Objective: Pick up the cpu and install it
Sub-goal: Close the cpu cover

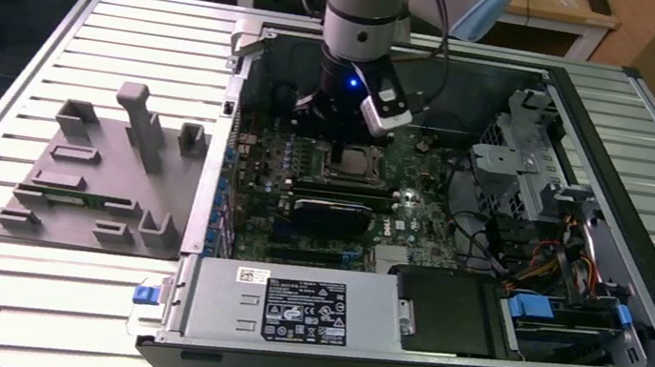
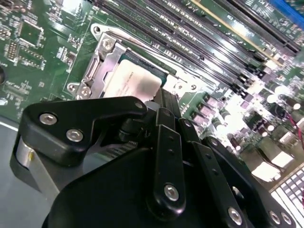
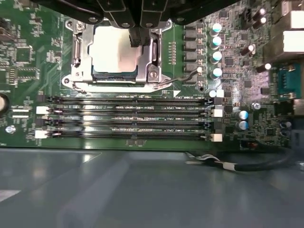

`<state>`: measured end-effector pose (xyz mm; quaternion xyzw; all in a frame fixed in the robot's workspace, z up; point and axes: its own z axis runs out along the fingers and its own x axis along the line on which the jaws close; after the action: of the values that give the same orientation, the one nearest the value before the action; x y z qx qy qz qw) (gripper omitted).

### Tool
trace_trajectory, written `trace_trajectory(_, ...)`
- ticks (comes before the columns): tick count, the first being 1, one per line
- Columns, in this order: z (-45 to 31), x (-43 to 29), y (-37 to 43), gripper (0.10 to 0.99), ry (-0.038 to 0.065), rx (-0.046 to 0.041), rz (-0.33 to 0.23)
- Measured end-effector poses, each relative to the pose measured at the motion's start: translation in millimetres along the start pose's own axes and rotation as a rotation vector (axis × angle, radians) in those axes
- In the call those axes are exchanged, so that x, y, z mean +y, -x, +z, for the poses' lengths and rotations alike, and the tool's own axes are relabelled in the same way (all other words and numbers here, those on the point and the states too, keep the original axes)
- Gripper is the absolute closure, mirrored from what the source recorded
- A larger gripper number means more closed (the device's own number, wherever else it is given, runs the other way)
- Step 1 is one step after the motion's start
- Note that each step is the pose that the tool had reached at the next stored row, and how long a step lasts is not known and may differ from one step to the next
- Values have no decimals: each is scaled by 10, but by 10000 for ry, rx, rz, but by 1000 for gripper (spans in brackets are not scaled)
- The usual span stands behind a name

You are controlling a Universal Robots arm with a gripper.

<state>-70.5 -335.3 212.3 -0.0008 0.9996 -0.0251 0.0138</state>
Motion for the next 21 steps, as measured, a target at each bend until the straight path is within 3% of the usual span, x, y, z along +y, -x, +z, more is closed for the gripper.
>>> trace_trajectory(10, -196, -10, 5, 980, -1, -25, 1)
trace_trajectory(17, -201, -10, 9, 980, -2, -27, 1)
trace_trajectory(21, -199, -10, 65, 980, -1, -28, 1)
